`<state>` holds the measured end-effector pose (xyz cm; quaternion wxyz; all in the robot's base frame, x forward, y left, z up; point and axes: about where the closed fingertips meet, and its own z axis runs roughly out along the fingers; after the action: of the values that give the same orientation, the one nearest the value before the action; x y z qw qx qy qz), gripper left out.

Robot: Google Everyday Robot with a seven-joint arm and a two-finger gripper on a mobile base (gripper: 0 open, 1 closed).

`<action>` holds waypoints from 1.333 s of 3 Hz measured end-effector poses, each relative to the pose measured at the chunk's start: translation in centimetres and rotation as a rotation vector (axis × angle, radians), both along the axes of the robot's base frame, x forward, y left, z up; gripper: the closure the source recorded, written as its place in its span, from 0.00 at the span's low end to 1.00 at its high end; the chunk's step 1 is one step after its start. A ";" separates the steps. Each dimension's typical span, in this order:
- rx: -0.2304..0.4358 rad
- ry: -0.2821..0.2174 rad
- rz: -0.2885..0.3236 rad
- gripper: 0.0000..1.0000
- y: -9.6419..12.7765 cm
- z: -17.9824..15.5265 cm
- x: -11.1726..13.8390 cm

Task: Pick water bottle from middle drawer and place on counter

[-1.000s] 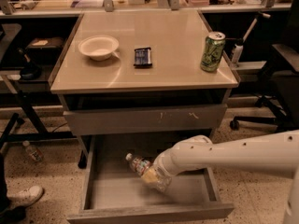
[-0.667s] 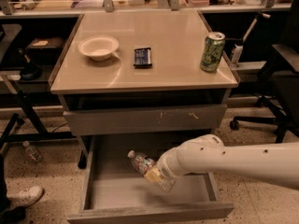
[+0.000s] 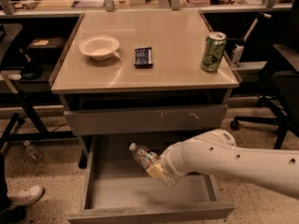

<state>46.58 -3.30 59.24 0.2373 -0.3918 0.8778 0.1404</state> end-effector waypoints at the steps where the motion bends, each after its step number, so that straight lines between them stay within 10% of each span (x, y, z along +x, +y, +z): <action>1: -0.006 -0.033 -0.004 1.00 -0.3 3.1 -0.2; 4: -0.061 -0.256 -0.092 1.00 -3.9 19.1 0.4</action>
Offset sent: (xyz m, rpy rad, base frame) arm -0.0213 -0.0283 0.1597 -0.0112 -0.1899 -0.0382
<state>47.00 -7.24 78.30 0.3414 -0.3729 0.8612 0.0517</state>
